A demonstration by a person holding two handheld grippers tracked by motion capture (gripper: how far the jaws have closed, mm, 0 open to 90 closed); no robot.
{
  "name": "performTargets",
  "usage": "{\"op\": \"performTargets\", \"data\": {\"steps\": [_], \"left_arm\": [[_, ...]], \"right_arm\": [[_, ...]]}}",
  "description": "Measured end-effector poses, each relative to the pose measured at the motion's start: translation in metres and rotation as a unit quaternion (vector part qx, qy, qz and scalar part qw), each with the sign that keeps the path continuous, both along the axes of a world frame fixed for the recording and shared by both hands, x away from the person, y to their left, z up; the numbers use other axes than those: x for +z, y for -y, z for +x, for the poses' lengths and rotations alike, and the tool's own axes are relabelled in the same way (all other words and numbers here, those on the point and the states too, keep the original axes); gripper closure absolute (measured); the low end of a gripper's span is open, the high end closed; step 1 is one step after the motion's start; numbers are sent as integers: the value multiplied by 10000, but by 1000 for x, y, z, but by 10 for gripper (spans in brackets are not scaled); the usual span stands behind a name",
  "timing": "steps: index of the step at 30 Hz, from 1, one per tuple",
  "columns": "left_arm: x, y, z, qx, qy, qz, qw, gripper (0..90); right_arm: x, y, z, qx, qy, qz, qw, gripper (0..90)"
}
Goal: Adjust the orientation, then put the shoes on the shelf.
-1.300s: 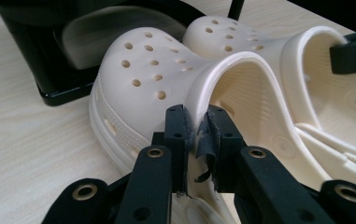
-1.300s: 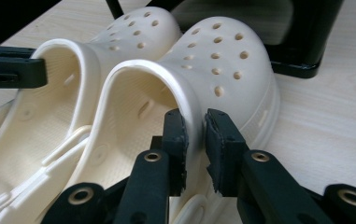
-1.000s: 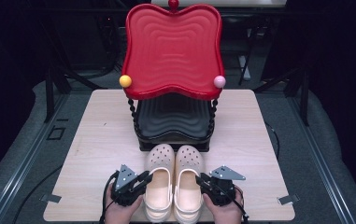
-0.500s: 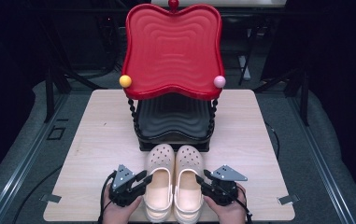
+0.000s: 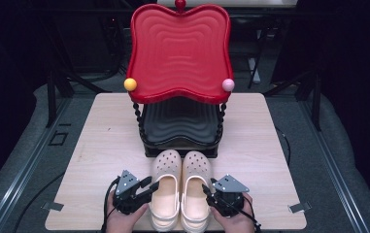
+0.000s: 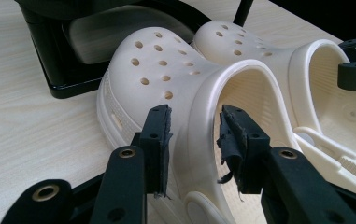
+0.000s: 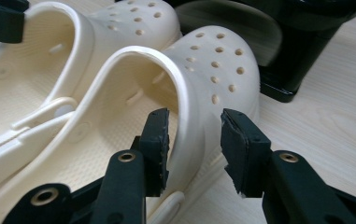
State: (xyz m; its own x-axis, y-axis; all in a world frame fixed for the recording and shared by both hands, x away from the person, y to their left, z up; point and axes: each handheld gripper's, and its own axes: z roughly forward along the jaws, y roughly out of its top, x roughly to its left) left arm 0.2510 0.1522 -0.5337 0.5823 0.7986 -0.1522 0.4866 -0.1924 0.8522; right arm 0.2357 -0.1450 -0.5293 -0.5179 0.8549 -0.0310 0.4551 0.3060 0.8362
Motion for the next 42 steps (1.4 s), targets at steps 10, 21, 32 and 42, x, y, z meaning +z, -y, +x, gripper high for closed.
{"op": "performTargets", "data": {"steps": [10, 21, 32, 42], "left_arm": [[0, 4, 2, -25, 74, 203, 9998, 619], [-5, 8, 1, -1, 37, 337, 9994, 594], [-8, 13, 1, 130, 131, 484, 9987, 653], [-2, 15, 0, 192, 291, 407, 9986, 668]], "right_arm": [[-4, -2, -4, -29, -173, 95, 9998, 656], [-4, 2, -5, -118, -278, 257, 9992, 662], [-9, -3, -1, -231, -186, 320, 9990, 701], [-6, -5, 1, -269, 60, 365, 9990, 701]]}}
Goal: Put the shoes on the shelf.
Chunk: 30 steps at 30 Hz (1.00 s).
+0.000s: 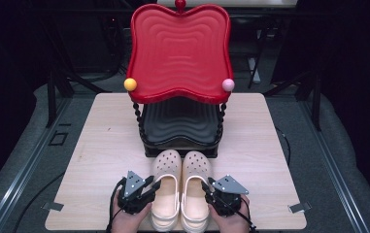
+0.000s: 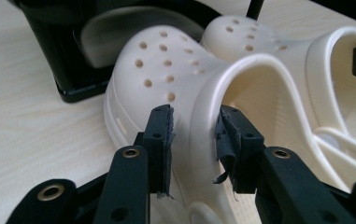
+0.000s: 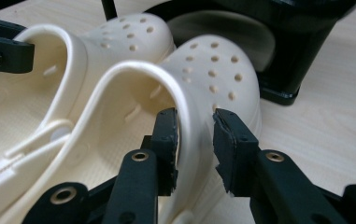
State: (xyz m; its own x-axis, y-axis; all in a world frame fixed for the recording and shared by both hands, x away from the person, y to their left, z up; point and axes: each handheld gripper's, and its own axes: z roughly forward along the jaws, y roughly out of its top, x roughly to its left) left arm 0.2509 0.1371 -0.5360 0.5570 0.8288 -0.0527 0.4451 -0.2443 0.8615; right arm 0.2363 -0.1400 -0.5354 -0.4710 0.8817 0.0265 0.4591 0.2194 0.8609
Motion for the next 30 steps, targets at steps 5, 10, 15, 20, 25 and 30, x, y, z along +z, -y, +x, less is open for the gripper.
{"op": "performTargets", "data": {"steps": [5, 10, 15, 20, 25, 30], "left_arm": [[1, 10, 4, 50, 81, 102, 9999, 669], [1, 14, 6, 102, 154, 225, 9996, 658], [-1, 18, 6, 146, 277, 323, 9990, 668], [-2, 16, 5, 179, 305, 278, 9990, 689], [-1, 15, 6, 149, 253, 277, 9992, 678], [-2, 15, 8, 211, 212, 203, 9993, 650]], "right_arm": [[3, -7, 8, 20, 131, -155, 9998, 703], [2, -12, 11, 72, 236, -393, 9989, 696], [1, -15, 12, 25, 289, -390, 9988, 716], [2, -15, 10, 27, 325, -537, 9980, 744], [2, -17, 9, 44, 334, -636, 9974, 747], [2, -18, 11, 60, 391, -718, 9966, 714]]}}
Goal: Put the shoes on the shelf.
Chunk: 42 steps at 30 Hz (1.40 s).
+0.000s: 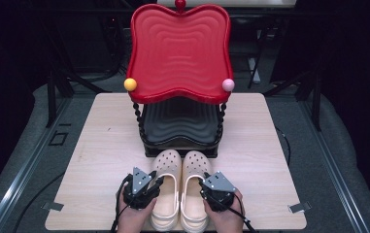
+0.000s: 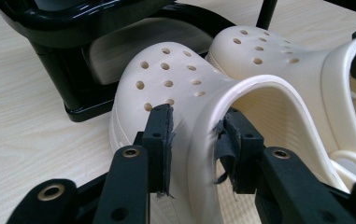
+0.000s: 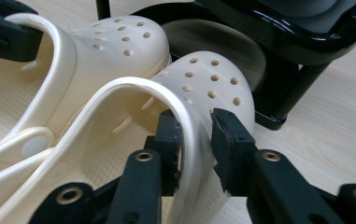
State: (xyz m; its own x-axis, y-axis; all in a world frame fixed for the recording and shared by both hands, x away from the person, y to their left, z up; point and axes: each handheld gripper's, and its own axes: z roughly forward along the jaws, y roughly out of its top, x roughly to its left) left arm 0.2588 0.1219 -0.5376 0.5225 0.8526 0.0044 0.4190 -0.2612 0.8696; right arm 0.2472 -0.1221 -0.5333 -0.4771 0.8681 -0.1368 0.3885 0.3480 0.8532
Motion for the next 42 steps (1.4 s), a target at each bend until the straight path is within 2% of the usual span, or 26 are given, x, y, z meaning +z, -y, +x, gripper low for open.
{"op": "performTargets", "data": {"steps": [1, 7, 10, 12, 14, 15, 21, 22, 24, 27, 33, 38, 40, 42], "left_arm": [[-1, 2, -1, -7, 82, 82, 9999, 644], [-3, 1, -2, 21, 136, 25, 9999, 679], [-3, 2, -4, 145, 205, 56, 9997, 708], [-2, 2, -5, 200, 211, 73, 9996, 733], [-1, 0, -7, 232, 217, 124, 9994, 749], [0, -2, -8, 288, 286, 105, 9991, 767], [4, -6, -12, 324, 319, 172, 9988, 803], [5, -7, -13, 343, 337, 134, 9988, 807], [7, -10, -15, 354, 338, 148, 9987, 823], [13, -16, -19, 437, 342, 37, 9985, 830], [23, -24, -25, 435, 366, -2, 9984, 831], [36, -29, -33, 393, 356, -84, 9986, 831], [44, -32, -40, 328, 439, -82, 9985, 830], [46, -33, -42, 311, 483, -83, 9983, 830]], "right_arm": [[-1, -2, 2, 1, 24, -65, 10000, 700], [-2, 0, 4, -14, -35, 39, 10000, 732], [-2, -2, 2, -66, -4, 54, 10000, 755], [-1, -2, 1, -112, 52, -20, 9999, 773], [0, -1, -1, -148, 1, -27, 9999, 783], [1, 0, -2, -198, 105, -69, 9997, 797], [4, 4, -7, -251, 180, -139, 9994, 821], [5, 4, -8, -275, 247, -142, 9992, 825], [7, 6, -10, -310, 220, -129, 9992, 830], [13, 12, -16, -288, 198, -130, 9993, 833], [23, 15, -26, -294, 392, -196, 9986, 833], [35, 18, -35, -234, 541, -42, 9983, 833], [41, 19, -41, -213, 599, -28, 9980, 832], [44, 19, -44, -205, 654, -24, 9976, 832]]}}
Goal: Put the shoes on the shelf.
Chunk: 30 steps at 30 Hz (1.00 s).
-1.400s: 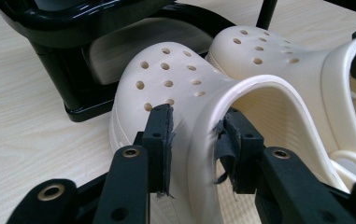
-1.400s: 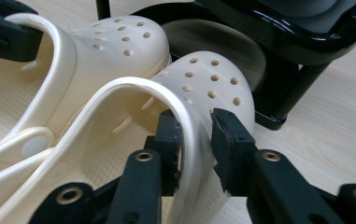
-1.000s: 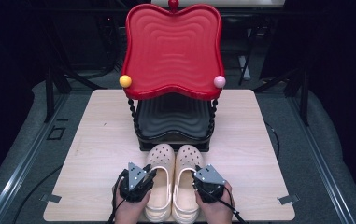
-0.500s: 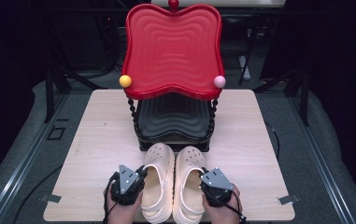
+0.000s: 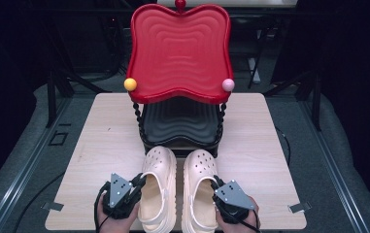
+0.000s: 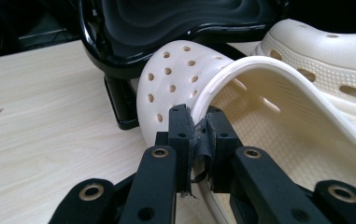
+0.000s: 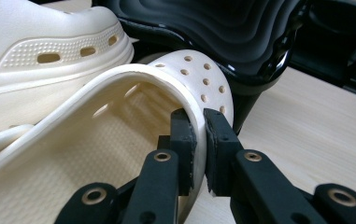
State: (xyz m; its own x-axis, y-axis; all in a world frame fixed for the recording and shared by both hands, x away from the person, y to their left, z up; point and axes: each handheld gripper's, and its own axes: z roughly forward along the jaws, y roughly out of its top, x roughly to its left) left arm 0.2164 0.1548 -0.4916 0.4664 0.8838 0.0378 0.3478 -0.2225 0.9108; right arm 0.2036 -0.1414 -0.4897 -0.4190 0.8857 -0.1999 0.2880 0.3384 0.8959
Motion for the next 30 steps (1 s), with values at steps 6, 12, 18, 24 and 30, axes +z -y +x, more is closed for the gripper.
{"op": "performTargets", "data": {"steps": [6, 12, 18, 24, 30], "left_arm": [[14, -3, -3, -87, 118, -60, 9999, 830], [24, -3, 3, -127, 216, -38, 9997, 830], [35, -3, 17, -146, 324, -1, 9994, 830], [49, 1, 36, -157, 446, 25, 9989, 830], [60, 6, 60, -151, 570, 116, 9982, 830]], "right_arm": [[13, 2, -7, 57, 141, 156, 9998, 832], [24, 0, -4, 81, 235, 140, 9996, 832], [39, 1, 6, 90, 379, 156, 9991, 832], [55, 0, 29, 78, 487, 79, 9988, 832], [60, 0, 52, 63, 453, 94, 9989, 832]]}}
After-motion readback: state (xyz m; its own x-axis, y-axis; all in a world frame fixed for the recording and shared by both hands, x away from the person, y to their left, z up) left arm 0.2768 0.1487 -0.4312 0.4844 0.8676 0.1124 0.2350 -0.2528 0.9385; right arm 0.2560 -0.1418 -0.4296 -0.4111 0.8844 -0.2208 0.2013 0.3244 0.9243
